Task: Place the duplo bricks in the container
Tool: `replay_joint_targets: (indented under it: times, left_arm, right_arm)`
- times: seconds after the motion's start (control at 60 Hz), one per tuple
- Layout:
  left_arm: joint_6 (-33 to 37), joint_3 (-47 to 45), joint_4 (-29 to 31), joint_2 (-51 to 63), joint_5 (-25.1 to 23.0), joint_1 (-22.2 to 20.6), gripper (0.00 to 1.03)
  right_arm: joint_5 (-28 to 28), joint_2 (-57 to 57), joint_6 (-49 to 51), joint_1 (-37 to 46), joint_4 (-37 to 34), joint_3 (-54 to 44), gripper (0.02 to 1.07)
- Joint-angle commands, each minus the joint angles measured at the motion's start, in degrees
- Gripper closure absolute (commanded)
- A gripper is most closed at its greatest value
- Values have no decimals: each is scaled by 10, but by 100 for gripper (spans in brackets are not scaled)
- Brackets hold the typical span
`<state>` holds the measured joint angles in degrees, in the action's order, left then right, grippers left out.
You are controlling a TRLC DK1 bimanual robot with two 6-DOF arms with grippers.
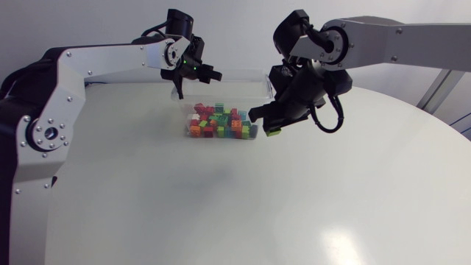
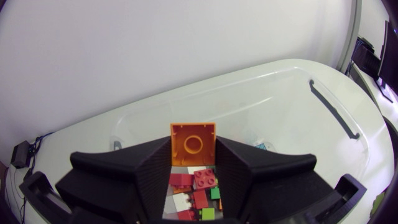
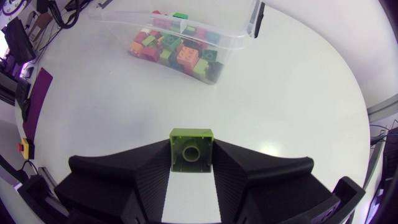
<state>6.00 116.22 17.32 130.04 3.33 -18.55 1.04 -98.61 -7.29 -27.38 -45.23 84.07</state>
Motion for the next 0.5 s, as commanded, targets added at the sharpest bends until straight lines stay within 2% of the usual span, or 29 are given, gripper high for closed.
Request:
replay_joint_targets:
  times: [0.0, 0.067, 0.1, 0.117, 0.15, 0.217, 0.25, 0.267, 0.483]
  left_arm:
    - [-12, -40, -9, -54, -2, -11, 69]
    - [-11, -55, -16, -63, -2, -17, 68]
    - [-11, -57, -16, -66, -2, -18, 58]
    - [-11, -57, -16, -66, -2, -18, 57]
    - [-11, -59, -19, -70, -2, -18, 35]
    - [-11, -61, -19, -80, -1, -21, 15]
    - [-11, -63, -19, -83, -1, -21, 11]
    - [-11, -66, -19, -90, -1, -22, 5]
    - [-11, -112, -19, -152, -1, -30, 5]
  right_arm:
    - [-3, 22, 4, 9, -8, -12, 82]
    - [-3, 26, 6, 10, -8, -10, 82]
    - [-3, 28, 7, 10, -8, -9, 82]
    - [-3, 28, 7, 10, -8, -9, 82]
    - [-2, 30, 6, 10, -8, -8, 82]
    - [-2, 31, 6, 9, -8, -3, 82]
    - [-2, 32, 6, 9, -8, 1, 82]
    - [-2, 32, 6, 9, -8, 4, 82]
    - [-2, 16, 7, 4, 0, 70, 82]
